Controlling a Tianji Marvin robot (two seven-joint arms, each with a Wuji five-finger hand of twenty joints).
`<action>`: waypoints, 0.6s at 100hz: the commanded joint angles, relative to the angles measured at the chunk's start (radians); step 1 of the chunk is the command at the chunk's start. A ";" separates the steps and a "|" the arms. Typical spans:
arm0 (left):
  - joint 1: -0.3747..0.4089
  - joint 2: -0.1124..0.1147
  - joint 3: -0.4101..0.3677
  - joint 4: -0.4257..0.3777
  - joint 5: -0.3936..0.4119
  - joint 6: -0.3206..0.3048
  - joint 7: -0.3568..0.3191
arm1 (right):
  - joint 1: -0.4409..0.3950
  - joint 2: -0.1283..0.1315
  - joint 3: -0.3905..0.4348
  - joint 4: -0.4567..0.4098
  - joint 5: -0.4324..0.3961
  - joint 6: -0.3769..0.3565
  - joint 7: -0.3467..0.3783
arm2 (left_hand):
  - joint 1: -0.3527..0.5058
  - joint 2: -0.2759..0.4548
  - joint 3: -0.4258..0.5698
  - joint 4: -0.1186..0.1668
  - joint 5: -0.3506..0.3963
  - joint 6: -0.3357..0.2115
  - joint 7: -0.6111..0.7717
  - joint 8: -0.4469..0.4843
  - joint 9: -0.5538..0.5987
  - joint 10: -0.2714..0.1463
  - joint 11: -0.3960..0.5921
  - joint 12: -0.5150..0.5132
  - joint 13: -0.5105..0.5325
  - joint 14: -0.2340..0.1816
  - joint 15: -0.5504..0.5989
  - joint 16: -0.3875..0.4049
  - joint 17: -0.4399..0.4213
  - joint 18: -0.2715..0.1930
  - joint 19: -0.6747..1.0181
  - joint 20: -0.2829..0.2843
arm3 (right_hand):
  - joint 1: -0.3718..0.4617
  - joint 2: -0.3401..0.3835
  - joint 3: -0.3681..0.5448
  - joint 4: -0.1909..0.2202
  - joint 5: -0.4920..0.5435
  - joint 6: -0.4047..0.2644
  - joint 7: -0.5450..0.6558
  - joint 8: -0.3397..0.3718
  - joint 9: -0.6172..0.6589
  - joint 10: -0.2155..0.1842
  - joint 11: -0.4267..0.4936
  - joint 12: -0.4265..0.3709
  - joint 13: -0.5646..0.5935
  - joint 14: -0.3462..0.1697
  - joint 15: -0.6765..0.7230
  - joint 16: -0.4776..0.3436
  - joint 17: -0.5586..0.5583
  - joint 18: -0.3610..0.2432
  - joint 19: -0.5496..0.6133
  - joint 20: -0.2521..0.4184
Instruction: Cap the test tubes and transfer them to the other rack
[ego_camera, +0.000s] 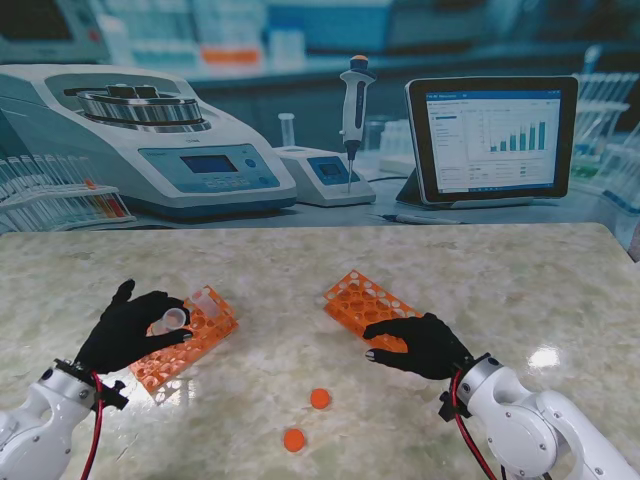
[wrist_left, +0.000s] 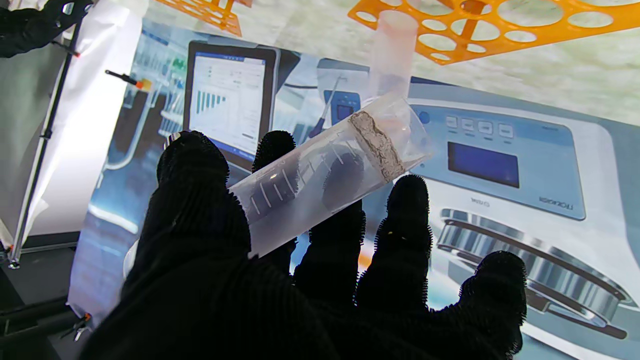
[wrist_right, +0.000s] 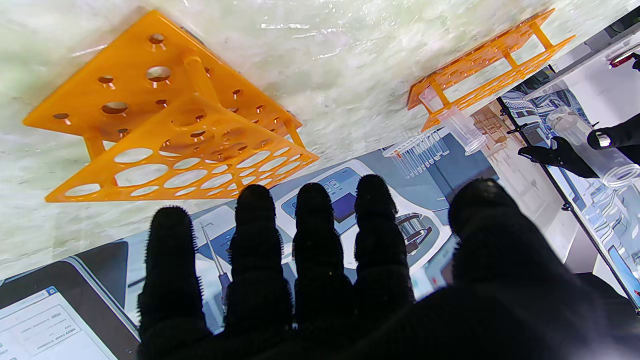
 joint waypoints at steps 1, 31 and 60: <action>0.007 -0.003 0.007 -0.026 0.001 -0.009 0.001 | -0.008 -0.002 -0.001 -0.005 0.000 0.000 0.000 | 0.114 0.218 0.078 0.015 0.071 -0.126 0.073 0.034 0.047 0.007 0.020 0.028 0.052 0.010 0.015 0.021 0.010 0.046 0.048 0.039 | 0.003 0.028 -0.018 0.016 -0.015 0.006 -0.007 0.005 0.002 0.001 0.008 0.009 -0.021 0.002 -0.016 0.014 -0.010 -0.004 -0.010 -0.002; -0.010 -0.003 0.046 -0.072 -0.030 -0.029 -0.020 | -0.018 -0.002 0.005 -0.015 0.001 -0.007 -0.002 | 0.129 0.214 0.078 0.016 0.050 -0.124 0.100 0.068 0.176 -0.029 0.125 0.171 0.254 -0.030 0.132 0.107 0.142 0.092 0.270 0.056 | 0.004 0.028 -0.018 0.016 -0.015 0.007 -0.007 0.005 0.001 0.003 0.007 0.009 -0.021 0.000 -0.016 0.014 -0.008 -0.004 -0.009 -0.002; -0.042 0.004 0.103 -0.104 -0.109 -0.023 -0.097 | -0.020 -0.002 0.005 -0.017 0.001 -0.010 -0.002 | 0.132 0.198 0.080 0.018 0.037 -0.128 0.117 0.084 0.177 -0.050 0.429 0.529 0.378 -0.060 0.354 0.326 0.275 0.095 0.505 0.051 | 0.004 0.027 -0.018 0.016 -0.015 0.000 -0.006 0.006 0.002 0.003 0.008 0.009 -0.020 0.003 -0.015 0.014 -0.006 -0.005 -0.007 -0.001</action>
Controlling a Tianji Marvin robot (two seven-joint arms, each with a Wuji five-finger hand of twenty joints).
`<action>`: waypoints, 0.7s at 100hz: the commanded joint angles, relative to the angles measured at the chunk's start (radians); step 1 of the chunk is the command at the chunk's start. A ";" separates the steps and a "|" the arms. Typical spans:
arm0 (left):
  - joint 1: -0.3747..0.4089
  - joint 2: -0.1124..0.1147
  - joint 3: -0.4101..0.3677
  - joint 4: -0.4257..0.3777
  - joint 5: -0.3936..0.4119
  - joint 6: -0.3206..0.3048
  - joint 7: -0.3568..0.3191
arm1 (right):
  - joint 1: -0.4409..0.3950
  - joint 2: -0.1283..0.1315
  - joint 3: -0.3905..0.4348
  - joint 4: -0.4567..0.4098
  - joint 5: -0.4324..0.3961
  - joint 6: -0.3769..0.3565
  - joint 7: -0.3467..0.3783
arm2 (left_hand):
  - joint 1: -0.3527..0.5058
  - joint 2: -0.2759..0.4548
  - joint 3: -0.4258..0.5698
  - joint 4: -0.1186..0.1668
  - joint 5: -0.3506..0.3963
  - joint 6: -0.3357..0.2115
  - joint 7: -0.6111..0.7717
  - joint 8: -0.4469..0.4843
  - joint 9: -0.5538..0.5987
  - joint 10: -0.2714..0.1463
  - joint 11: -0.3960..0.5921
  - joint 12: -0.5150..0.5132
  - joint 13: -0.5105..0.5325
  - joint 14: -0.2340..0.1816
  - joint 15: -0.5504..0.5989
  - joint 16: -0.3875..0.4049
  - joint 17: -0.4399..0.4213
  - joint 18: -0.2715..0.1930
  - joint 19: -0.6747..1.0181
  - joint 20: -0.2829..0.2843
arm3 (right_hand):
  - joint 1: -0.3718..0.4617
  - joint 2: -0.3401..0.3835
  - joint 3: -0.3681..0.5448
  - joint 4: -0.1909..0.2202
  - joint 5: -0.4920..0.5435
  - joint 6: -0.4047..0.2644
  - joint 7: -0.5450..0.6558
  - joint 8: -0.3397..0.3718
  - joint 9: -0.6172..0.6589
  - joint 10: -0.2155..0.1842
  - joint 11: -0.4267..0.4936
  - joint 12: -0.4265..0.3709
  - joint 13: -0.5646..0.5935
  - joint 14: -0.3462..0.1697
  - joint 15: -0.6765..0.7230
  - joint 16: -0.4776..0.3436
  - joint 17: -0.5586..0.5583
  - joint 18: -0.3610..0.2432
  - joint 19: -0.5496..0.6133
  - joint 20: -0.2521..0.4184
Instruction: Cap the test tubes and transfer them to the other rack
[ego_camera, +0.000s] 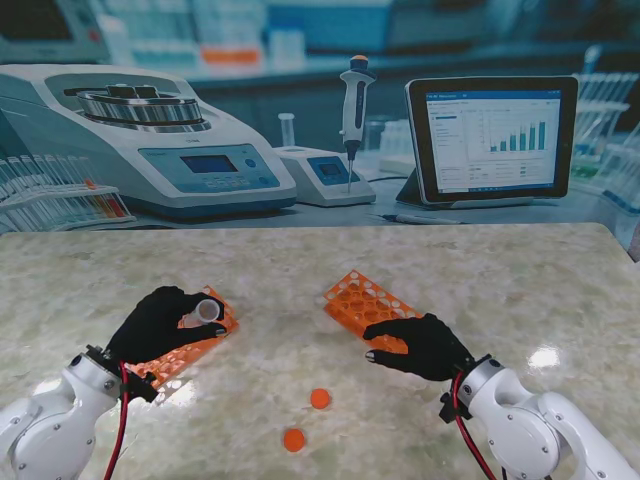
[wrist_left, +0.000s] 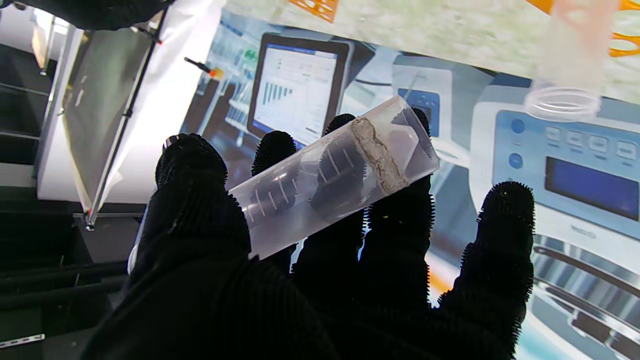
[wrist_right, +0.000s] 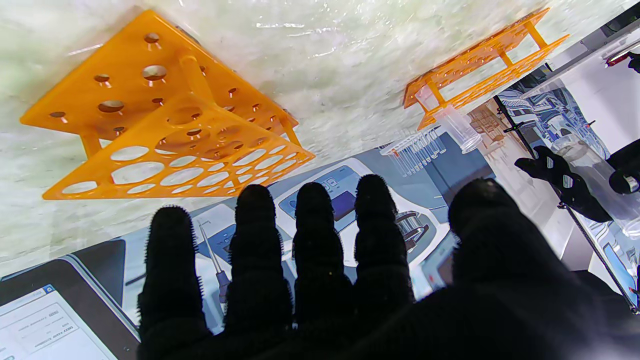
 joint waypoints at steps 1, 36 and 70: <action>-0.008 0.002 0.013 -0.020 0.001 0.003 -0.008 | -0.007 -0.002 -0.003 -0.005 0.001 -0.003 0.001 | 0.133 0.181 0.100 0.017 0.051 -0.126 0.048 0.012 0.019 -0.038 0.091 0.081 0.058 -0.027 0.079 0.065 0.027 0.040 0.065 0.030 | 0.004 0.026 -0.018 0.016 -0.016 -0.001 -0.006 0.006 0.002 0.003 0.002 0.009 -0.020 0.002 -0.015 0.014 -0.006 -0.005 -0.007 -0.001; -0.059 0.003 0.094 -0.007 -0.096 0.037 -0.048 | -0.004 -0.001 -0.006 -0.002 0.005 -0.006 0.004 | 0.232 0.095 0.113 0.032 0.021 -0.037 0.059 -0.086 0.011 -0.083 0.339 0.374 0.089 -0.060 0.432 0.406 0.383 -0.073 0.526 0.085 | 0.006 0.025 -0.016 0.017 -0.017 -0.001 -0.005 0.007 0.000 0.003 0.001 0.009 -0.023 0.005 -0.016 0.013 -0.005 -0.004 -0.006 0.000; -0.121 -0.002 0.180 0.037 -0.173 0.065 -0.052 | -0.003 -0.001 -0.009 -0.002 0.008 -0.006 0.006 | 0.295 -0.015 0.136 0.055 -0.071 0.027 0.086 -0.145 0.016 -0.063 0.310 0.295 0.258 -0.087 0.650 0.467 0.745 -0.401 1.321 0.338 | 0.006 0.025 -0.016 0.017 -0.016 0.002 -0.005 0.007 0.002 0.004 0.002 0.009 -0.021 0.002 -0.016 0.013 -0.003 -0.003 -0.005 0.001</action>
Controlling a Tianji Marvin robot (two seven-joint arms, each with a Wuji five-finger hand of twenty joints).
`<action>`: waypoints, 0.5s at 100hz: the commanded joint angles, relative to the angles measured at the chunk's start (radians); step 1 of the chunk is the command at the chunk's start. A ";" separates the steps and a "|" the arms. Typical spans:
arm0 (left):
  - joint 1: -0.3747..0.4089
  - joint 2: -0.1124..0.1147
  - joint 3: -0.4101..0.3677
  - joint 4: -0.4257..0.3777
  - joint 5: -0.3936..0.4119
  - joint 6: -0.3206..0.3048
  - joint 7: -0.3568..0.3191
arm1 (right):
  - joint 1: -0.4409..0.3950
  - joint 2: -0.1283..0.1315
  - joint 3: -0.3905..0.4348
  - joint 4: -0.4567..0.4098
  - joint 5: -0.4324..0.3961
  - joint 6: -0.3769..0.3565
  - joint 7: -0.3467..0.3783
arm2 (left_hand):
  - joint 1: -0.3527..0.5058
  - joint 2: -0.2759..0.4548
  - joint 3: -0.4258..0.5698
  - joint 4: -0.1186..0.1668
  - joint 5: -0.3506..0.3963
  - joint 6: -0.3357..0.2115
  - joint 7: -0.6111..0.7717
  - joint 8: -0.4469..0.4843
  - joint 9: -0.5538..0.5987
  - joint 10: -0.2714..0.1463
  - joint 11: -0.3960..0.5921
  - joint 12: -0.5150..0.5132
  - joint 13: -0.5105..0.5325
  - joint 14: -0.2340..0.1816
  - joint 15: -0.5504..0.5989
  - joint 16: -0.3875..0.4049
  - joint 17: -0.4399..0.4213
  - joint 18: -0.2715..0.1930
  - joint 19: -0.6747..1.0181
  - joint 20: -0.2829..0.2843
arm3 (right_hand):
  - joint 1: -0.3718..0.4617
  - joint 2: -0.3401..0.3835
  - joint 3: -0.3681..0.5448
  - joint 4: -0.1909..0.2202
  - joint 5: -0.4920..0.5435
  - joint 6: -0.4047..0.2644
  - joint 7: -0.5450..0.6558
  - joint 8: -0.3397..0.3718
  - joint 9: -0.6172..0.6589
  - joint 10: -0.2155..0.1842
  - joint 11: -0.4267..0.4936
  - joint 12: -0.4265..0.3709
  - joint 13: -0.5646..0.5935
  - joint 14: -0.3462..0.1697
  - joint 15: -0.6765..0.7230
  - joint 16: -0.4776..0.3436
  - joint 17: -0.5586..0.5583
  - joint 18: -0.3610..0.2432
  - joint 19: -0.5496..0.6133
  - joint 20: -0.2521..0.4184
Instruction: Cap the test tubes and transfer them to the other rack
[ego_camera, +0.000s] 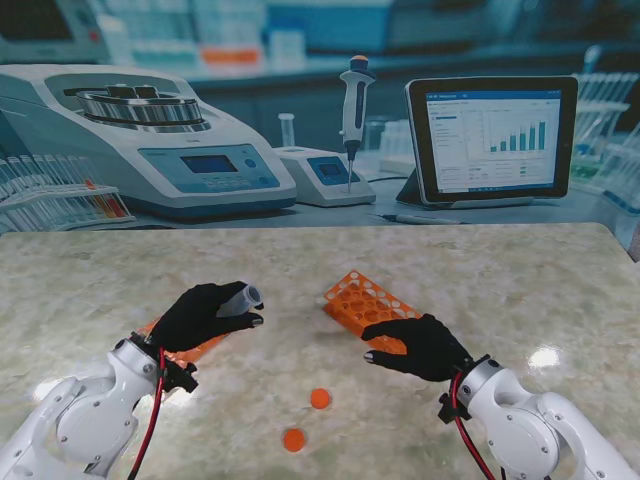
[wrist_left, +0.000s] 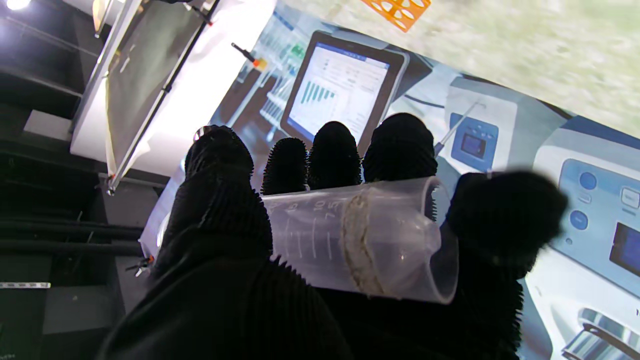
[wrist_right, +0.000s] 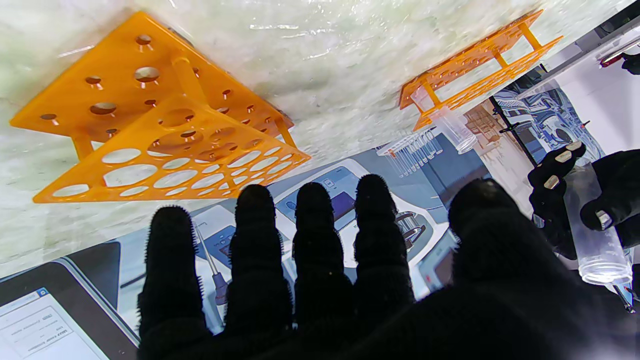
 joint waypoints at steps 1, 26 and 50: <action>-0.007 -0.008 0.010 0.006 -0.008 0.007 -0.001 | -0.004 -0.001 -0.005 -0.002 0.003 0.000 0.003 | 0.180 0.015 0.122 0.033 -0.015 -0.052 0.048 -0.005 0.020 -0.021 -0.019 -0.034 0.099 -0.040 0.065 0.012 0.068 -0.244 0.203 0.096 | 0.006 0.025 -0.016 0.017 -0.016 0.002 -0.005 0.007 0.001 0.003 0.002 0.009 -0.021 0.002 -0.016 0.013 -0.004 -0.003 -0.005 0.001; -0.042 -0.015 0.051 0.040 -0.057 0.021 0.008 | -0.002 -0.001 -0.010 -0.001 0.006 -0.002 0.004 | 0.029 -0.185 0.275 0.020 -0.024 -0.012 0.195 0.043 0.134 -0.016 -0.103 -0.150 0.213 -0.095 0.205 -0.076 0.088 -0.413 0.303 0.211 | 0.006 0.026 -0.016 0.017 -0.015 0.003 -0.005 0.007 0.003 0.006 0.002 0.009 -0.021 0.002 -0.016 0.013 -0.004 -0.004 -0.004 0.001; -0.060 -0.013 0.071 0.054 -0.090 0.031 -0.012 | 0.004 -0.001 -0.021 0.000 0.010 -0.003 0.006 | -0.041 -0.204 0.261 0.012 -0.075 -0.056 0.350 0.209 0.124 -0.042 -0.068 -0.204 0.217 -0.124 0.253 -0.161 0.090 -0.455 0.300 0.208 | 0.009 0.024 -0.017 0.017 -0.015 0.004 -0.006 0.007 0.002 0.004 0.002 0.009 -0.021 0.003 -0.016 0.013 -0.003 -0.005 -0.005 0.001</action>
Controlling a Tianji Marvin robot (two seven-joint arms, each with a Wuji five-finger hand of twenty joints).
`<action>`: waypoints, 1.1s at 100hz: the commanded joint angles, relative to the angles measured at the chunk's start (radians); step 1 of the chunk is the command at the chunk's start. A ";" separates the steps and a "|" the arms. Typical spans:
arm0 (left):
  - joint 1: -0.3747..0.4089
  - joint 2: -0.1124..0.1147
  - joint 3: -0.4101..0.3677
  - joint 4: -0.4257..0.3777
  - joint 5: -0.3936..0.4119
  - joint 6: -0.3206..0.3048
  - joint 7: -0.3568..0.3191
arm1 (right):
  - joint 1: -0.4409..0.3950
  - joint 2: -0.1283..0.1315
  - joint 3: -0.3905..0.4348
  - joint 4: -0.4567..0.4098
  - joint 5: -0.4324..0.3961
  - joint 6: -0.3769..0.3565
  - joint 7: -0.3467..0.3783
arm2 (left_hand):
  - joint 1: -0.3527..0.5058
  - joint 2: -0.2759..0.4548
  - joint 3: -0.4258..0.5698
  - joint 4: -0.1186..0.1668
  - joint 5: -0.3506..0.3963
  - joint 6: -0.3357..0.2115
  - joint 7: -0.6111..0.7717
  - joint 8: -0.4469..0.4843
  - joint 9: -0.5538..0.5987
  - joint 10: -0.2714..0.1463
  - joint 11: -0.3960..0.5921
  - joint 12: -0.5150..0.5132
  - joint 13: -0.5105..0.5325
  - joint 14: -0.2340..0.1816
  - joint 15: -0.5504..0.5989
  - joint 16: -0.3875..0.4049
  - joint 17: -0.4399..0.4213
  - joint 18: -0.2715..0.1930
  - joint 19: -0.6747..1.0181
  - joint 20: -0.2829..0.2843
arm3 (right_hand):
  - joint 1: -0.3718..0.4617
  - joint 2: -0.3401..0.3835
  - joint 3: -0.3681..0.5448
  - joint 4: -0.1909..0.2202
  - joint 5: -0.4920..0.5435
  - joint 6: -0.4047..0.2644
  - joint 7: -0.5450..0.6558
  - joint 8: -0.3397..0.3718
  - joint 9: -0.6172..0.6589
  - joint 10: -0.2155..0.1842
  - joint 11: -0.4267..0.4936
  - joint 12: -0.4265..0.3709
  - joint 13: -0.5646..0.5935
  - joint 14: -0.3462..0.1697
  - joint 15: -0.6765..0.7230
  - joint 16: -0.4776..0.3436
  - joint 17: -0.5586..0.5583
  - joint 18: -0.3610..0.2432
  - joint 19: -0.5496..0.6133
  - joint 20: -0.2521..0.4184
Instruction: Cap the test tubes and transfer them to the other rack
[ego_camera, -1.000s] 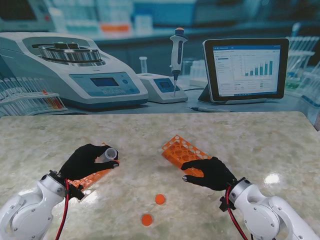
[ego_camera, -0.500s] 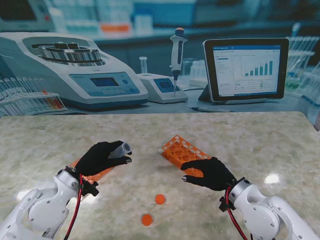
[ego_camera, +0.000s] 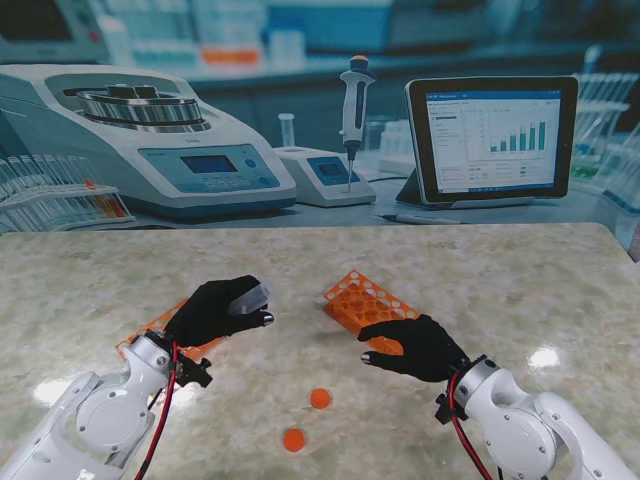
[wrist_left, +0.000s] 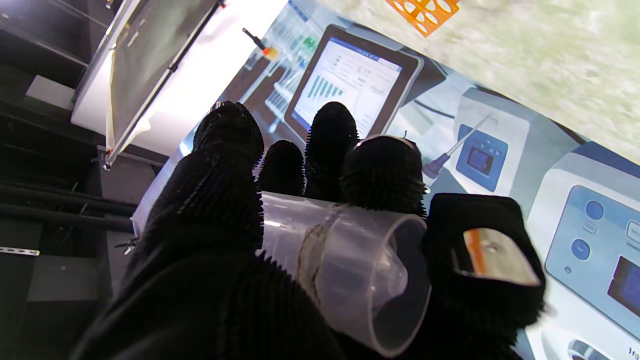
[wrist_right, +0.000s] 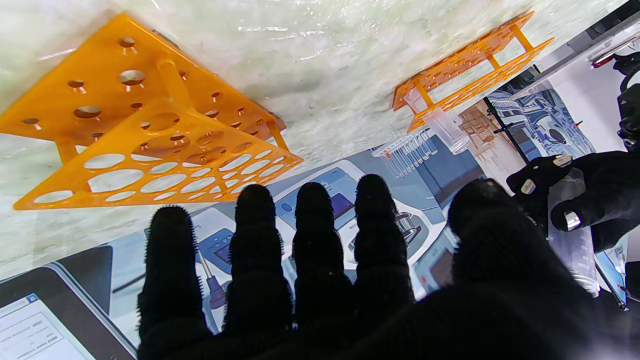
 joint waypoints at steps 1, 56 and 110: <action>-0.004 -0.001 0.007 0.003 -0.002 0.009 -0.012 | -0.002 -0.001 -0.008 -0.001 0.003 -0.001 0.005 | 0.022 -0.001 0.008 0.005 -0.040 -0.046 0.065 0.065 0.005 -0.035 0.026 -0.015 0.094 -0.016 0.061 -0.024 0.026 -0.278 0.137 0.030 | 0.009 0.023 -0.017 0.017 -0.014 0.004 -0.005 0.007 0.002 0.005 0.002 0.009 -0.021 0.004 -0.016 0.013 -0.004 -0.005 -0.005 0.001; -0.056 -0.012 0.080 0.051 -0.009 0.020 0.026 | 0.016 0.002 -0.038 0.001 0.017 0.002 0.023 | 0.073 0.128 -0.040 0.014 0.047 0.054 0.261 0.625 -0.080 -0.072 -0.076 0.165 -0.032 0.043 -0.501 0.003 -0.119 0.195 -0.494 -0.170 | 0.012 0.021 -0.016 0.018 -0.016 0.004 -0.005 0.007 0.003 0.004 0.002 0.009 -0.020 0.003 -0.015 0.013 -0.003 -0.005 -0.005 0.001; -0.116 -0.033 0.177 0.116 0.011 0.018 0.112 | 0.045 0.008 -0.088 0.006 -0.029 -0.004 0.031 | 0.027 0.052 0.058 0.012 0.117 0.063 0.296 0.685 -0.104 -0.093 0.113 0.365 -0.280 0.068 -0.272 0.274 -0.549 0.267 -0.648 -0.019 | 0.100 -0.139 0.017 0.017 0.018 0.013 0.031 0.037 0.082 0.025 0.071 0.097 0.085 0.020 0.074 0.131 0.033 -0.010 0.038 0.047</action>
